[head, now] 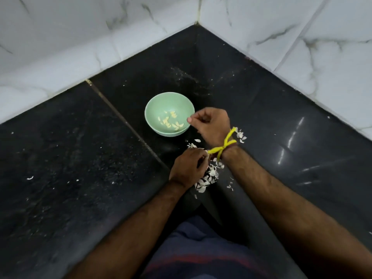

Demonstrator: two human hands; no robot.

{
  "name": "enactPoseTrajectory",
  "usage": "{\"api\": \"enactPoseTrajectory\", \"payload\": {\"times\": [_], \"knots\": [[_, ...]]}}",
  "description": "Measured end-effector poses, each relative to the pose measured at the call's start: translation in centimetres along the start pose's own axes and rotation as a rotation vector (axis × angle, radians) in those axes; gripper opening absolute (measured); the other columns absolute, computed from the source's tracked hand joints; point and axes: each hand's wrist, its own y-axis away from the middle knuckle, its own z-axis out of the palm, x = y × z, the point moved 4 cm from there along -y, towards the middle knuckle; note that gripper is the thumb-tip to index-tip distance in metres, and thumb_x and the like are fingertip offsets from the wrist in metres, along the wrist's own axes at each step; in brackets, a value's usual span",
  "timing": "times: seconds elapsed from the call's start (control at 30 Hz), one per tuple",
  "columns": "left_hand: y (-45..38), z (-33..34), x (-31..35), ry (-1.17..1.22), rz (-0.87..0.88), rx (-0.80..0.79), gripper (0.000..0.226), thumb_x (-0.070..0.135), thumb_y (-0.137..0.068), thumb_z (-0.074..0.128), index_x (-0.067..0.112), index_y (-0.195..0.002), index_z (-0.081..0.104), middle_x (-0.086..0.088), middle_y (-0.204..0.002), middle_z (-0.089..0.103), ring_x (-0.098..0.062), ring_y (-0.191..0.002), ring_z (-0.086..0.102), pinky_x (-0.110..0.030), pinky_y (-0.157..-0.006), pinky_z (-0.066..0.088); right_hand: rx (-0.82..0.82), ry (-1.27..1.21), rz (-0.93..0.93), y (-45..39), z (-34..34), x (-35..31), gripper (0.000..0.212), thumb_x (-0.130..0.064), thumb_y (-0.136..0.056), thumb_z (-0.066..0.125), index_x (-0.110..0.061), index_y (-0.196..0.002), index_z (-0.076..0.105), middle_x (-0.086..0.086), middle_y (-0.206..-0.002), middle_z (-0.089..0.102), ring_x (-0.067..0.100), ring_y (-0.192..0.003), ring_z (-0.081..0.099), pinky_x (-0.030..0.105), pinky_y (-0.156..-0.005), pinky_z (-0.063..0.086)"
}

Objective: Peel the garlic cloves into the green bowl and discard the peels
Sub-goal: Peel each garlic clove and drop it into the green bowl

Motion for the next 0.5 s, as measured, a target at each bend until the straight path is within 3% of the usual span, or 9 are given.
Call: {"api": "enactPoseTrajectory", "payload": {"times": [0.1, 0.2, 0.27, 0.37, 0.5], "knots": [[-0.1, -0.1, -0.1, 0.002, -0.022, -0.037, 0.022, 0.035, -0.090, 0.056, 0.017, -0.089, 0.069, 0.000, -0.086, 0.069, -0.020, -0.085, 0.061, -0.032, -0.069, 0.046, -0.057, 0.155, -0.061, -2.3, 2.7, -1.9, 0.005, -0.016, -0.080, 0.080, -0.013, -0.083, 0.077, -0.002, -0.080, 0.074, 0.005, -0.071, 0.063, 0.014, -0.071, 0.051], [-0.2, -0.3, 0.4, 0.053, 0.038, -0.028, 0.023, 0.031, -0.094, 0.053, 0.015, -0.081, 0.064, -0.002, -0.080, 0.066, -0.021, -0.082, 0.058, -0.030, -0.070, 0.042, -0.092, 0.236, -0.104, -3.4, 3.8, -2.6, 0.009, -0.010, -0.086, 0.072, -0.010, -0.092, 0.078, 0.001, -0.090, 0.075, 0.007, -0.082, 0.063, 0.017, -0.079, 0.048], [-0.2, -0.3, 0.4, 0.056, 0.051, -0.009, 0.024, 0.029, -0.094, 0.054, 0.014, -0.079, 0.064, -0.002, -0.080, 0.065, -0.022, -0.082, 0.058, -0.030, -0.072, 0.043, -0.050, 0.207, -0.122, -3.7, 3.6, -2.7, 0.010, -0.010, -0.085, 0.071, -0.012, -0.092, 0.078, -0.002, -0.085, 0.073, 0.007, -0.080, 0.065, 0.016, -0.077, 0.049], [-0.1, 0.1, -0.2, 0.036, 0.019, -0.016, 0.023, 0.031, -0.093, 0.057, 0.014, -0.079, 0.064, -0.001, -0.080, 0.064, -0.021, -0.083, 0.058, -0.032, -0.070, 0.045, 0.047, 0.079, -0.092, -3.6, 2.3, -1.5, 0.008, -0.013, -0.084, 0.071, -0.014, -0.089, 0.078, -0.004, -0.079, 0.073, 0.009, -0.075, 0.069, 0.027, -0.078, 0.057], [0.1, 0.4, -0.4, 0.012, 0.056, 0.028, 0.009, 0.018, -0.083, 0.071, 0.012, -0.080, 0.065, -0.003, -0.082, 0.065, -0.020, -0.085, 0.056, -0.031, -0.070, 0.046, 0.110, -0.013, -0.029, -2.1, 0.5, 1.6, 0.010, -0.018, -0.084, 0.067, -0.017, -0.084, 0.077, 0.000, -0.073, 0.073, 0.016, -0.067, 0.070, 0.041, -0.068, 0.060]]}}
